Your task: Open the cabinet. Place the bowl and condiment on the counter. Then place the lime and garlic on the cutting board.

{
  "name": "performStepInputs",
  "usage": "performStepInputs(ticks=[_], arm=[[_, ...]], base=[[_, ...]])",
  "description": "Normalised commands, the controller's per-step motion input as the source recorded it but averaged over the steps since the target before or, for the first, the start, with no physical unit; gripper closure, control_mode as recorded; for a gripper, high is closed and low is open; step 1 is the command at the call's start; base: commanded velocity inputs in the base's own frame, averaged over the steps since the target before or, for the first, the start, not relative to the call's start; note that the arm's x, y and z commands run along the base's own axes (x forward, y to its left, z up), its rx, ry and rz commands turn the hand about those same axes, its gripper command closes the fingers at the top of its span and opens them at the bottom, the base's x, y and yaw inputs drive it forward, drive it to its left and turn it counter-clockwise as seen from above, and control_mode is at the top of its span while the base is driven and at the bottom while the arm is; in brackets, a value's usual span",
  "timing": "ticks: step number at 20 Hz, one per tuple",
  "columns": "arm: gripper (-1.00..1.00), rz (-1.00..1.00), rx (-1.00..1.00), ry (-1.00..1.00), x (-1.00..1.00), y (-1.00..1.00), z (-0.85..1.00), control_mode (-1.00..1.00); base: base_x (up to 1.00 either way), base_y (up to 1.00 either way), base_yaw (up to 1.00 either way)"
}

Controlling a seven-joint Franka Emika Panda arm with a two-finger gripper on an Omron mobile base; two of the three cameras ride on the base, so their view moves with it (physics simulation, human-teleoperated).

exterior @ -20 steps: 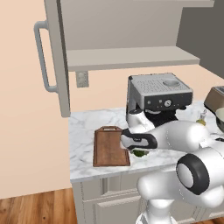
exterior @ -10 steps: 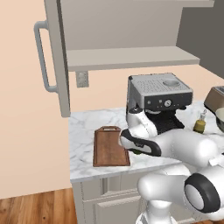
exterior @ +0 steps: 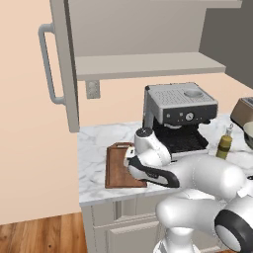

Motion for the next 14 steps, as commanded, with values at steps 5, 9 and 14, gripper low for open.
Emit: performStepInputs(ticks=[5,9,14], arm=[[1.0,0.0,0.0,-0.03,0.08,0.35,0.01,-1.0],[1.0,0.0,0.0,0.0,0.2,0.31,0.0,-1.0],[1.0,0.0,0.0,0.0,0.35,0.25,0.0,-1.0]], base=[[0.0,0.0,0.0],[0.0,0.0,0.0],[0.0,0.0,0.0]])
